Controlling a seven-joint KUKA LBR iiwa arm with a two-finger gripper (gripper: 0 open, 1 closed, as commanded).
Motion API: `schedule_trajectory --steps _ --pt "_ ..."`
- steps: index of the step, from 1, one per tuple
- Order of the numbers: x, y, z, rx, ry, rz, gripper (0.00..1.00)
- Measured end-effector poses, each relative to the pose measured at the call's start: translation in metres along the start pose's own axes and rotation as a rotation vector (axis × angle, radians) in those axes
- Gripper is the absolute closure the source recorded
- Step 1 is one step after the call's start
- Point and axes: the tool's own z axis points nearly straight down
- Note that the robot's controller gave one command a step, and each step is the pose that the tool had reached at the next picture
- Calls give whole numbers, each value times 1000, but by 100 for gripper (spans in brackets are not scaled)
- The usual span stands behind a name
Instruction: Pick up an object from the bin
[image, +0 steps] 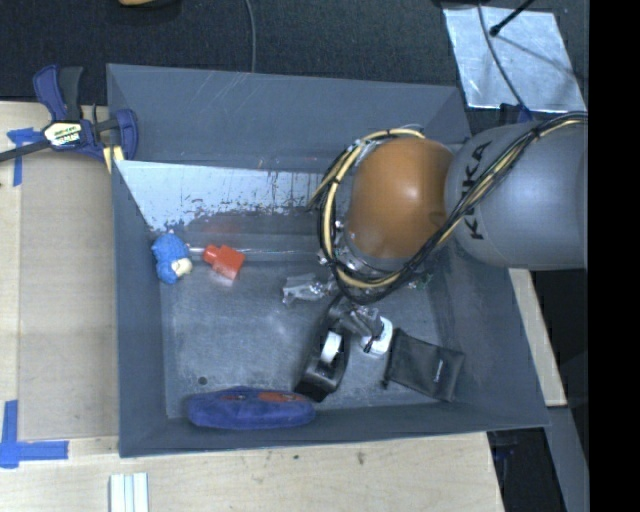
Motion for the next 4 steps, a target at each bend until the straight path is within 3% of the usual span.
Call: schedule_trajectory --steps 1,2,3,4 --pt "26 -13 2 2 -7 -93 0" --pt "25 -17 0 18 -16 -91 100" --pt "26 -17 -20 9 -10 -88 100" --pt "26 -18 -121 13 -12 -85 100"
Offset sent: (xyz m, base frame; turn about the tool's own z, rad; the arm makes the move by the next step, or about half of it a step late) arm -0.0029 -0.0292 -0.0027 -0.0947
